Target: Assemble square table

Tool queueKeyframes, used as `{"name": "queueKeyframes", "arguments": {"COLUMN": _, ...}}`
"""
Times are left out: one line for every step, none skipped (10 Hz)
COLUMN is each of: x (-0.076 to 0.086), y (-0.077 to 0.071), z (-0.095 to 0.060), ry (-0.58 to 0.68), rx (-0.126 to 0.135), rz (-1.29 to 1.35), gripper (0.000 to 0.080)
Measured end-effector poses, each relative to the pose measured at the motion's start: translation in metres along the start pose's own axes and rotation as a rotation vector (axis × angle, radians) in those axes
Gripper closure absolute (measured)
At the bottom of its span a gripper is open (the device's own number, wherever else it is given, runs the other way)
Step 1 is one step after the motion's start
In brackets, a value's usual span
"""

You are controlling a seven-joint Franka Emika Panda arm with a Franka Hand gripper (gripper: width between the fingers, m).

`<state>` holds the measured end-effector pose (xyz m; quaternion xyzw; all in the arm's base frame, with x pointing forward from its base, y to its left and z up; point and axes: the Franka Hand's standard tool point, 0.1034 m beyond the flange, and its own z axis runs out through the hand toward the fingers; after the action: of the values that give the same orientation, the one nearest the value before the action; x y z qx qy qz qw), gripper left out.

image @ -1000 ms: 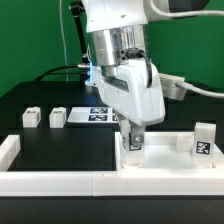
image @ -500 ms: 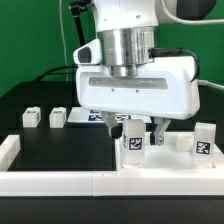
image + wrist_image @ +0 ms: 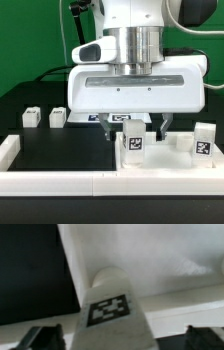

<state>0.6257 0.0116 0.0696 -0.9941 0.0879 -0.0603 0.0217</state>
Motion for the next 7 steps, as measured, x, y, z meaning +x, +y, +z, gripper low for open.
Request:
{"name": "queueKeyframes", "arguments": {"x": -0.0002, "y": 0.0, "z": 0.0003, "ry": -0.001, "rx": 0.001, "rz": 0.029, "gripper": 0.0367}}
{"name": "queueKeyframes", "arguments": {"x": -0.0004, "y": 0.0011, "z": 0.0008, "ry": -0.001, "rx": 0.001, "rz": 0.128, "gripper": 0.0512}}
{"name": "queueKeyframes", "arguments": {"x": -0.0004, "y": 0.0018, "z": 0.0013, "ry": -0.002, "rx": 0.001, "rz": 0.201, "gripper": 0.0511}}
{"name": "queueKeyframes", "arguments": {"x": -0.0003, "y": 0.0022, "z": 0.0014, "ry": -0.002, "rx": 0.003, "rz": 0.277, "gripper": 0.0511}}
{"name": "queueKeyframes", "arguments": {"x": 0.0001, "y": 0.0026, "z": 0.0013, "ry": -0.001, "rx": 0.004, "rz": 0.394, "gripper": 0.0511}}
{"name": "queueKeyframes", "arguments": {"x": 0.001, "y": 0.0033, "z": 0.0006, "ry": 0.003, "rx": -0.003, "rz": 0.594, "gripper": 0.0511}}
{"name": "queueKeyframes", "arguments": {"x": -0.0005, "y": 0.0044, "z": 0.001, "ry": -0.005, "rx": -0.013, "rz": 0.811, "gripper": 0.0511}}
